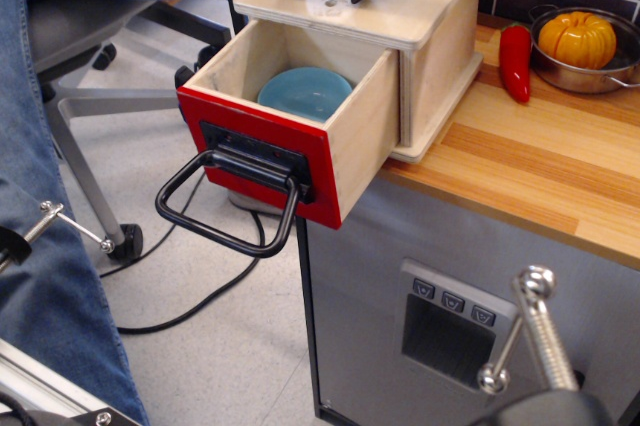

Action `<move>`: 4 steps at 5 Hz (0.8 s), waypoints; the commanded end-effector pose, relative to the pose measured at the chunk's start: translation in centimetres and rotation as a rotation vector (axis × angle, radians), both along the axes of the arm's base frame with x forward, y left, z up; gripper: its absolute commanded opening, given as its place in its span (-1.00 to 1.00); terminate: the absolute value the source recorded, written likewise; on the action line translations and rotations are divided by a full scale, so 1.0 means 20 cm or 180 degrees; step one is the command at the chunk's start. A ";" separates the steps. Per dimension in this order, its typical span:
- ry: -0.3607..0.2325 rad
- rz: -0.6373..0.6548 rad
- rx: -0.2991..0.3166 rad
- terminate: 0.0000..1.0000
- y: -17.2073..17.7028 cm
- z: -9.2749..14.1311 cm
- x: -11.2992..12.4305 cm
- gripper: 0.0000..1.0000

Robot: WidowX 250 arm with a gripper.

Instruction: Close drawer of box

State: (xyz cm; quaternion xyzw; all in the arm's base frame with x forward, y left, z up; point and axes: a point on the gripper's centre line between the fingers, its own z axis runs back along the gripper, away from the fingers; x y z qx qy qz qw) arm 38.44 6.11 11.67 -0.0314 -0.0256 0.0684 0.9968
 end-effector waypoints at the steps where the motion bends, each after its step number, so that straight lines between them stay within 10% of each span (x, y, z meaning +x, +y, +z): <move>1: 0.0000 0.0000 0.0000 -1.00 0.00 0.00 0.00 1.00; 4: -0.0244 -0.0483 -0.0226 -1.00 -0.05 0.12 -0.43 1.00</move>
